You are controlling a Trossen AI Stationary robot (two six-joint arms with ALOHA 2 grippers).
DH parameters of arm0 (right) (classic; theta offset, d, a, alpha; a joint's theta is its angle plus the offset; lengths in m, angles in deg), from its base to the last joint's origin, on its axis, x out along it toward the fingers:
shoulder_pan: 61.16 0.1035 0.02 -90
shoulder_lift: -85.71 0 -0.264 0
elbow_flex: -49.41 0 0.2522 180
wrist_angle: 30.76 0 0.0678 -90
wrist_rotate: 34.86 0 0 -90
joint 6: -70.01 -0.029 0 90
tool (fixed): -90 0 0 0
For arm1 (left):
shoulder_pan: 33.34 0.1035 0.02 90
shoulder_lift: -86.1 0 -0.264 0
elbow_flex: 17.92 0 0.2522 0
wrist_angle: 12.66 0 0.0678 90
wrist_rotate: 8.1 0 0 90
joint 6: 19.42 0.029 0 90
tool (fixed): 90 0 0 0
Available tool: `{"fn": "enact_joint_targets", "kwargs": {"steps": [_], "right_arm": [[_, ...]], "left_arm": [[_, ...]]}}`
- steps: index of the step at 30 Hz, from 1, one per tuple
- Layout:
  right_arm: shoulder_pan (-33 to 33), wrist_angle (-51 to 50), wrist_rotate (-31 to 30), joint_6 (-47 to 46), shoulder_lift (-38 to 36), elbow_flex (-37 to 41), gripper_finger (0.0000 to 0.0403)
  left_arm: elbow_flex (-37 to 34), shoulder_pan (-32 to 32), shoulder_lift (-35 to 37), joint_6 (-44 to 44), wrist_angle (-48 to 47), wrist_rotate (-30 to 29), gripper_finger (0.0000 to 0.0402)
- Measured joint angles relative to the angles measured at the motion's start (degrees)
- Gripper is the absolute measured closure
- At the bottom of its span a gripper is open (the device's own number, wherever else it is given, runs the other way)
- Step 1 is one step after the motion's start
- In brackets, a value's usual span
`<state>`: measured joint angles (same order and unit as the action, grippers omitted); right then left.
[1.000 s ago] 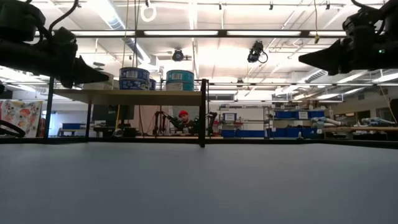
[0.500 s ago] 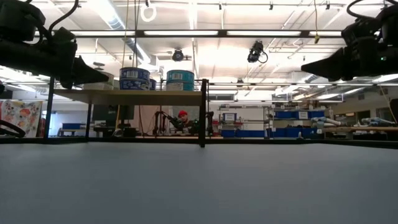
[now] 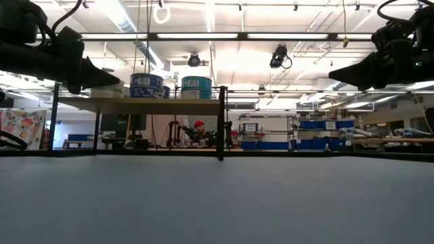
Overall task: Stack canned seafood by type on shelf
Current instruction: Return to Home Position
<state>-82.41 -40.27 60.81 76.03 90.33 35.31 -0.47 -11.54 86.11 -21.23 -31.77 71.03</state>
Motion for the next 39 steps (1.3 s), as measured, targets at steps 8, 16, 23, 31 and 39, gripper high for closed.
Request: {"fn": "enact_joint_targets", "kwargs": {"steps": [8,16,23,31,39], "right_arm": [[0.0,0.0,0.0,0.13,0.0,0.0,0.037],[0.0,0.02,0.0,0.13,0.0,0.0,0.0368],[0.0,0.02,-0.01,0.13,0.0,0.0,0.0369],[0.0,0.02,0.0,0.13,0.0,0.0,0.0369],[0.0,0.02,0.0,0.13,0.0,0.0,0.0365]], "left_arm": [[0.0,0.0,0.0,0.0,0.29,-0.02,0.04],[0.0,0.0,0.0,0.0,0.31,-0.03,0.04],[0.04,0.0,0.0,0.02,0.35,-0.04,0.04],[0.07,0.0,0.0,0.02,0.35,-0.06,0.04],[0.07,0.01,0.0,0.02,0.38,-0.06,0.04]]}}
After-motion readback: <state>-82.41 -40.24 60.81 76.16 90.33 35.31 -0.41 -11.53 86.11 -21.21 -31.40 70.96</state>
